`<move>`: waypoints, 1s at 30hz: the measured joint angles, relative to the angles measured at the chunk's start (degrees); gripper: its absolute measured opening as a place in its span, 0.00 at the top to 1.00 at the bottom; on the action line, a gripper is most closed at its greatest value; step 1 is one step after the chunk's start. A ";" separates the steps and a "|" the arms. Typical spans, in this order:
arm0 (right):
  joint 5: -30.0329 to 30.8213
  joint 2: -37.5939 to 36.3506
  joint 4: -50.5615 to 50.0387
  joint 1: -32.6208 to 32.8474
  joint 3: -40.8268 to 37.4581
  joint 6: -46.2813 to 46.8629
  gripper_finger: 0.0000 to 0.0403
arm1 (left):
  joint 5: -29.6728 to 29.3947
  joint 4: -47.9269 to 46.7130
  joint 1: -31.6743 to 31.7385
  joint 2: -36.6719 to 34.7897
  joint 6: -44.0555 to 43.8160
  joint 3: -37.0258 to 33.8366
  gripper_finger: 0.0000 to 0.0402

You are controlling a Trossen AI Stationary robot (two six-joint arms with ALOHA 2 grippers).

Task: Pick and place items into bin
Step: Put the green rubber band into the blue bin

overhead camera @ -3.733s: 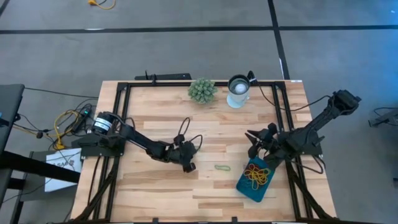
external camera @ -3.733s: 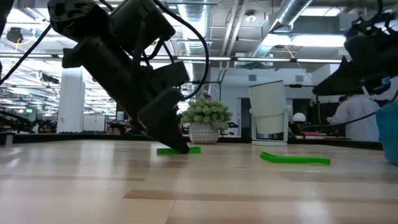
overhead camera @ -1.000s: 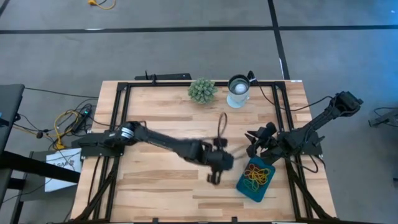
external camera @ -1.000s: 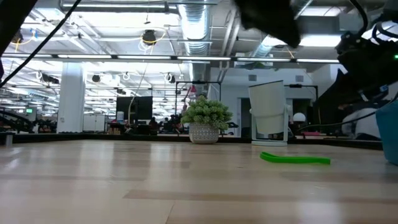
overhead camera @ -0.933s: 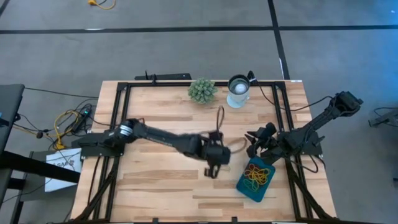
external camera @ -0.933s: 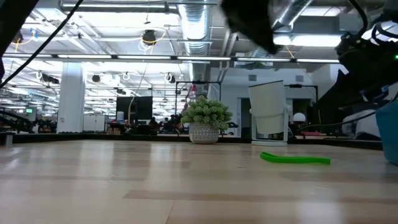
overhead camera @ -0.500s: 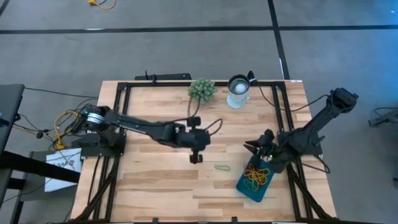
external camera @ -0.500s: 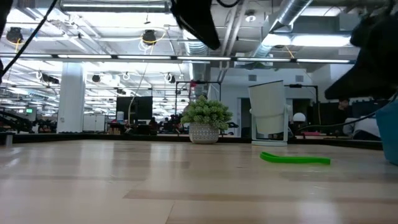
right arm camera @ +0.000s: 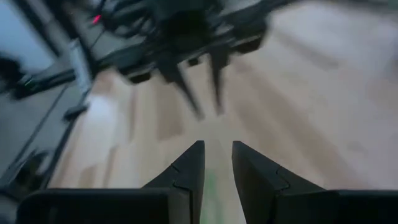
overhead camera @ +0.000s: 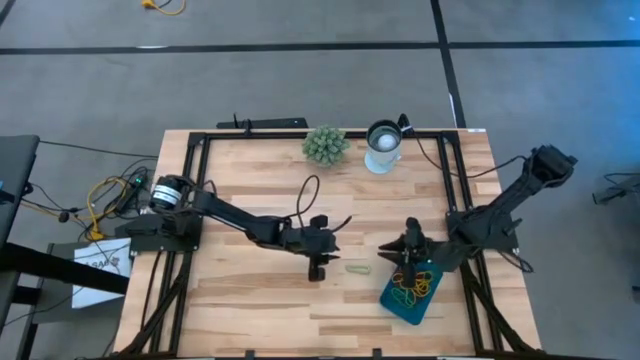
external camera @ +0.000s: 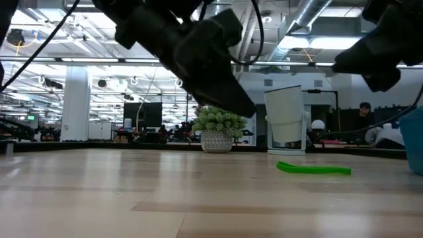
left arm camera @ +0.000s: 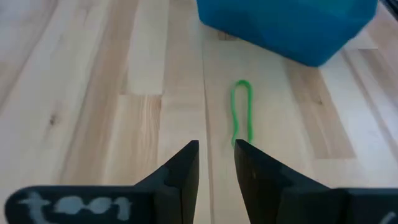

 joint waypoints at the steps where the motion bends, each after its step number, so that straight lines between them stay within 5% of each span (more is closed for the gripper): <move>1: -3.40 0.59 0.26 -1.12 0.13 -0.10 0.81 | -0.06 0.28 0.00 0.56 -0.72 0.09 0.77; 7: -15.39 6.73 -4.59 -8.24 7.52 2.46 0.81 | -1.25 0.26 0.00 1.16 -3.93 0.07 0.77; 11: -21.97 12.63 -18.47 -11.18 16.06 2.66 0.81 | -6.25 -1.81 0.25 1.05 -6.47 0.12 0.77; 18: -27.33 23.75 -35.82 -12.18 29.46 5.08 0.81 | -14.26 -11.21 0.41 1.05 -13.65 0.07 0.77; 30: -29.39 39.64 -51.27 -15.33 43.65 3.61 0.81 | -14.91 -11.06 -1.59 1.05 -13.15 0.09 0.77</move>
